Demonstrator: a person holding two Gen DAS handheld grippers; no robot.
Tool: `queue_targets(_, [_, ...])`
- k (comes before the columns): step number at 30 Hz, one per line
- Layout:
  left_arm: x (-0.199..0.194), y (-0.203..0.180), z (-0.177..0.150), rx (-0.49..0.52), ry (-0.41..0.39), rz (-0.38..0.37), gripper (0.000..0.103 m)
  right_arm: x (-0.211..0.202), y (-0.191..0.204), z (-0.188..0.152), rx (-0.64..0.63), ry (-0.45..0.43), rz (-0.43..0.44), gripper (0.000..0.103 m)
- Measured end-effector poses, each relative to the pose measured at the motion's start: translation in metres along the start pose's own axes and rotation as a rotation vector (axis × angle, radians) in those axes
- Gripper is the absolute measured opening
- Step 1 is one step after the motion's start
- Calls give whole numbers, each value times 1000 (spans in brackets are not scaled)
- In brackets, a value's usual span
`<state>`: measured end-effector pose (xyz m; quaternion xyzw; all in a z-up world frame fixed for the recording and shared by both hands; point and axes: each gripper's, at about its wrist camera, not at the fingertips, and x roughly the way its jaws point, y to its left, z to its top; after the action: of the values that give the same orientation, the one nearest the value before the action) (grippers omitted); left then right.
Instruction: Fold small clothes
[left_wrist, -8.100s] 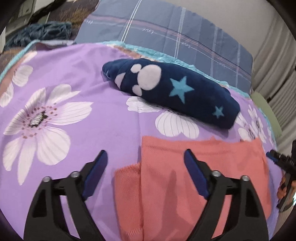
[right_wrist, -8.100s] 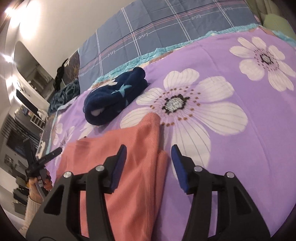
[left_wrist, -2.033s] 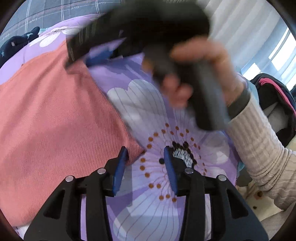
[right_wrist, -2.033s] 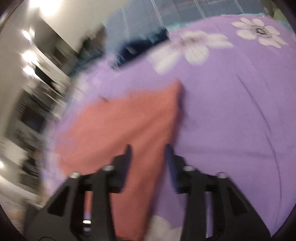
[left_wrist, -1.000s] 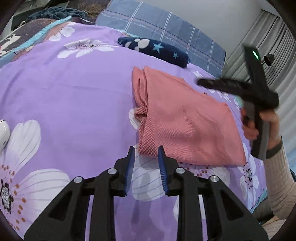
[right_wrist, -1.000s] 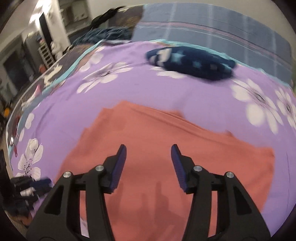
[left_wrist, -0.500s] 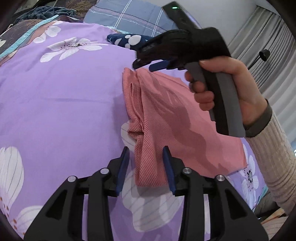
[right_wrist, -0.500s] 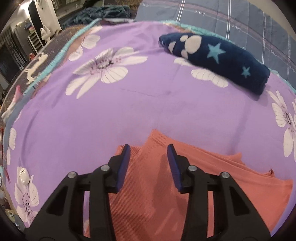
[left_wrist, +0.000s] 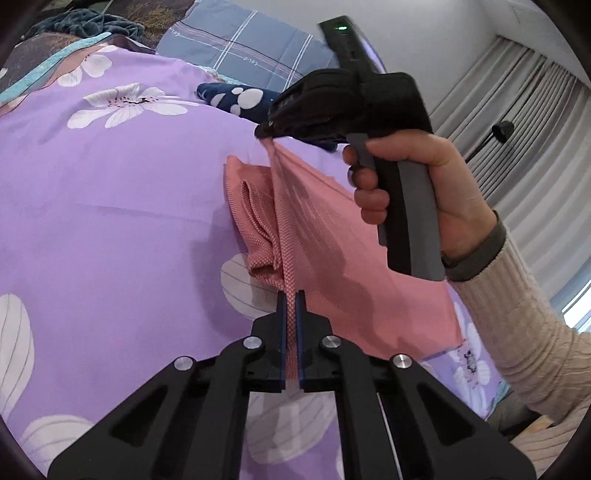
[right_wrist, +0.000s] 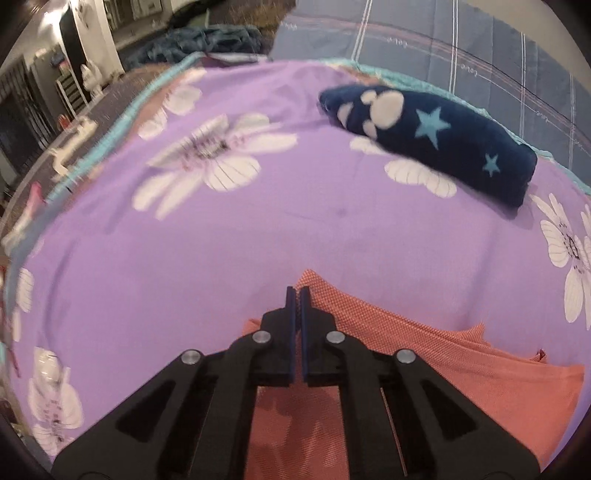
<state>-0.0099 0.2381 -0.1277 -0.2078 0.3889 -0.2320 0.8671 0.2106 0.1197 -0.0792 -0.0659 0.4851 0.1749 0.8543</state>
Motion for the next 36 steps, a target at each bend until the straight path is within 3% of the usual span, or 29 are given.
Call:
queue_targets(5, [-2, -2, -12, 39, 34, 66, 2, -5, 10, 8, -50, -33, 53, 0])
queue_targets(7, [4, 1, -16, 34, 58, 104, 2, 11, 14, 8, -65, 7, 37, 0])
queue_targets(10, [4, 4, -17, 18, 59, 93, 4, 30, 8, 0, -26, 64, 24, 0])
queue_targets(11, [3, 5, -17, 15, 53, 87, 9, 30, 5, -1, -5, 70, 37, 0])
queue_targets(13, [0, 8, -16, 0, 45, 73, 24, 25, -2, -2, 19, 65, 44, 9])
queue_targets(15, [0, 11, -15, -11, 36, 55, 26, 18, -5, -1, 7, 57, 23, 31])
queue_targets(18, [4, 10, -12, -17, 35, 42, 26, 13, -1, -1, -34, 64, 11, 32])
queue_targets(19, [6, 7, -13, -1, 42, 44, 23, 15, 2, -2, -47, 81, 14, 32])
queue_targets(20, [8, 3, -14, 21, 47, 55, 3, 19, 4, -4, -60, 100, 2, 31])
queue_targets(21, [10, 0, -15, 39, 56, 69, 2, 25, 6, -6, -71, 121, -17, 9])
queue_targets(22, [10, -2, -17, 49, 59, 84, 2, 33, 7, -9, -73, 141, -33, 3])
queue_targets(28, [5, -4, -22, 57, 80, 111, 1, 12, 7, -4, -17, 20, 54, 2])
queue_targets(32, [4, -5, -22, 49, 77, 109, 2, 33, 7, -7, -66, 115, 54, 3])
queue_targets(34, [1, -2, -23, 32, 72, 96, 2, 31, 1, -9, -57, 97, 72, 9])
queue_targets(36, [-2, 4, -22, -1, 71, 82, 7, 22, 1, -10, -59, 77, 73, 36])
